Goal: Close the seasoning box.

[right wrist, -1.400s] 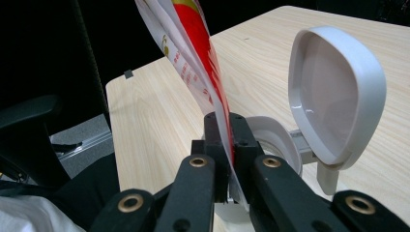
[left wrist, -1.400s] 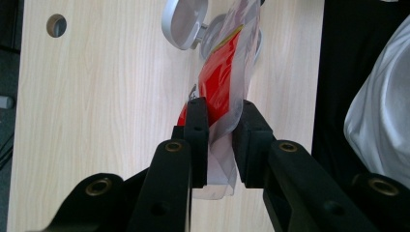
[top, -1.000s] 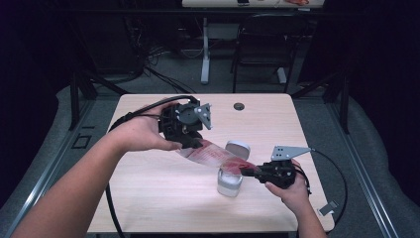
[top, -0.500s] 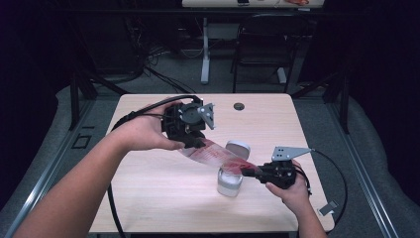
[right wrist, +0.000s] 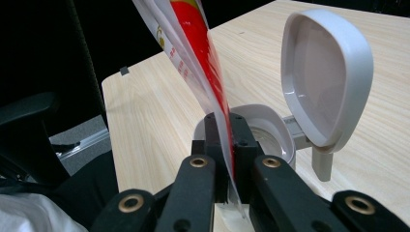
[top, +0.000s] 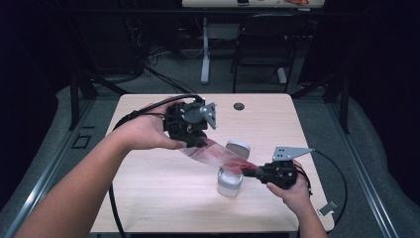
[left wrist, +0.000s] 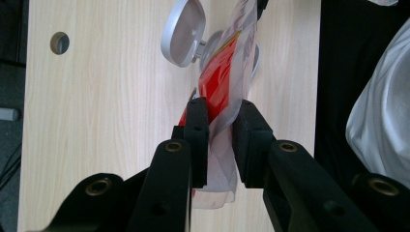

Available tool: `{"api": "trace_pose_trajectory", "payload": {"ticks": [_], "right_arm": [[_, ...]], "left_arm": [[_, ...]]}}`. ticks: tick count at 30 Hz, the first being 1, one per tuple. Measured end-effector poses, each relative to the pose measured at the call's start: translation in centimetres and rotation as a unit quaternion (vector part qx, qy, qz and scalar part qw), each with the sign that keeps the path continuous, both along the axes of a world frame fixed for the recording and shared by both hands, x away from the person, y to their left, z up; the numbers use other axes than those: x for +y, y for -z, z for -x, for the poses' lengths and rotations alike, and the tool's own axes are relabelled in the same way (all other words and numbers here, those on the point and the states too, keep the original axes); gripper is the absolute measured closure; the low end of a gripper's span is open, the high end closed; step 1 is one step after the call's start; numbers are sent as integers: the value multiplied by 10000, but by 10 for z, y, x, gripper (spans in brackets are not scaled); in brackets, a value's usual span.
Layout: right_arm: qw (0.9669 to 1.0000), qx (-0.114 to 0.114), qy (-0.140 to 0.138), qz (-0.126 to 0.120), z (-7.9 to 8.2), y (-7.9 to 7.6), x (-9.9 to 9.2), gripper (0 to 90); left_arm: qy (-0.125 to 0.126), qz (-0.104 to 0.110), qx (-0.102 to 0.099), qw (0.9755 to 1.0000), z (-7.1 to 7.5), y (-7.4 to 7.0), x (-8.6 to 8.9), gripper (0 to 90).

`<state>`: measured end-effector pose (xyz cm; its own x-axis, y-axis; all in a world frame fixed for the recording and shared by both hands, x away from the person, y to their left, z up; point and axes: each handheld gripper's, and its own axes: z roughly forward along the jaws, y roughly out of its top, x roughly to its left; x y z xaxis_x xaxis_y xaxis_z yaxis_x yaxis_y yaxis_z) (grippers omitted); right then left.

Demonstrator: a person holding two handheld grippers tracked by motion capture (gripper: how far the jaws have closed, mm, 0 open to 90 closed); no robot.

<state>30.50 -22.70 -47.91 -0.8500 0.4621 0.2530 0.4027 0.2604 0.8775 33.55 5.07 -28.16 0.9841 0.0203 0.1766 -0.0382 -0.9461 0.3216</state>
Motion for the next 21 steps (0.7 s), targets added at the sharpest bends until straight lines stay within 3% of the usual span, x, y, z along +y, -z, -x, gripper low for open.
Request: {"api": "trace_pose_trajectory", "payload": {"ticks": [21], "right_arm": [[9999, -82, -7, 118, 6, -10, -8, 895]], "left_arm": [[-26, 146, 101, 9998, -4, 7, 3, 775]]}}
